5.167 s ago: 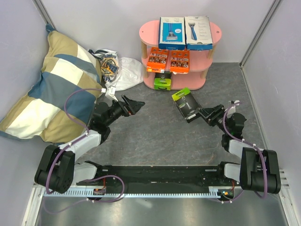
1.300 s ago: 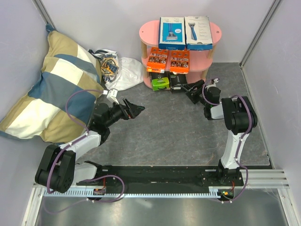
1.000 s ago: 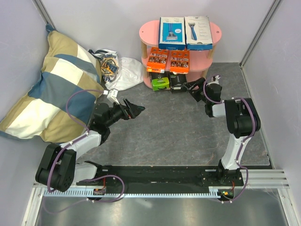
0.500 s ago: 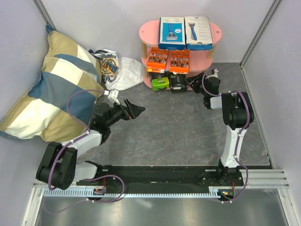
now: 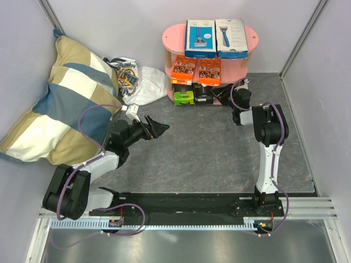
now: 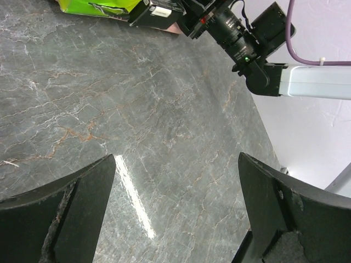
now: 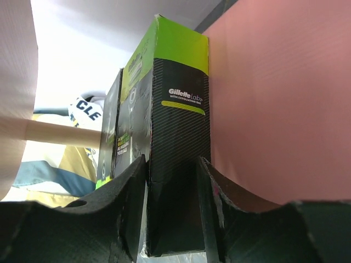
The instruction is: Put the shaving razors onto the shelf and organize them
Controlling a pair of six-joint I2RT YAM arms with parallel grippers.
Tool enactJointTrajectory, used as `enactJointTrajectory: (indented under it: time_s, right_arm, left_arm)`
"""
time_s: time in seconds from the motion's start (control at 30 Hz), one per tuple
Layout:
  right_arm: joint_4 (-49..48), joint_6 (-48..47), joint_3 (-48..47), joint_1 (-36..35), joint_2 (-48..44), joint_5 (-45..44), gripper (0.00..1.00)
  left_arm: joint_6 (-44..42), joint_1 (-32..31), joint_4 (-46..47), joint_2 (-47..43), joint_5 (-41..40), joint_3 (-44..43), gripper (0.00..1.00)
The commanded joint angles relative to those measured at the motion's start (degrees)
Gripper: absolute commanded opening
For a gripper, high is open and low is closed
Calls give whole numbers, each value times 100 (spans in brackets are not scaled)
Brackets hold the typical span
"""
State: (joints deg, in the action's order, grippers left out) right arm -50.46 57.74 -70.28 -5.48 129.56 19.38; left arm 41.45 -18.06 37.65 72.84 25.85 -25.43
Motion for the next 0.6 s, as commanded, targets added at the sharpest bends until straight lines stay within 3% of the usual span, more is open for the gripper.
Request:
enactJointTrajectory:
  time_s: [0.0, 0.3, 0.57]
  right_arm:
    - [-289, 220, -267, -199, 245, 154, 47]
    - [-623, 467, 58, -252, 114, 154, 47]
    - [-650, 300, 814, -86, -536, -285, 63]
  left_arm:
    - [-146, 40, 296, 29, 61, -32, 100]
    - [-111, 40, 357, 81, 43, -41, 100]
    - [-120, 40, 296, 64, 17, -50, 100]
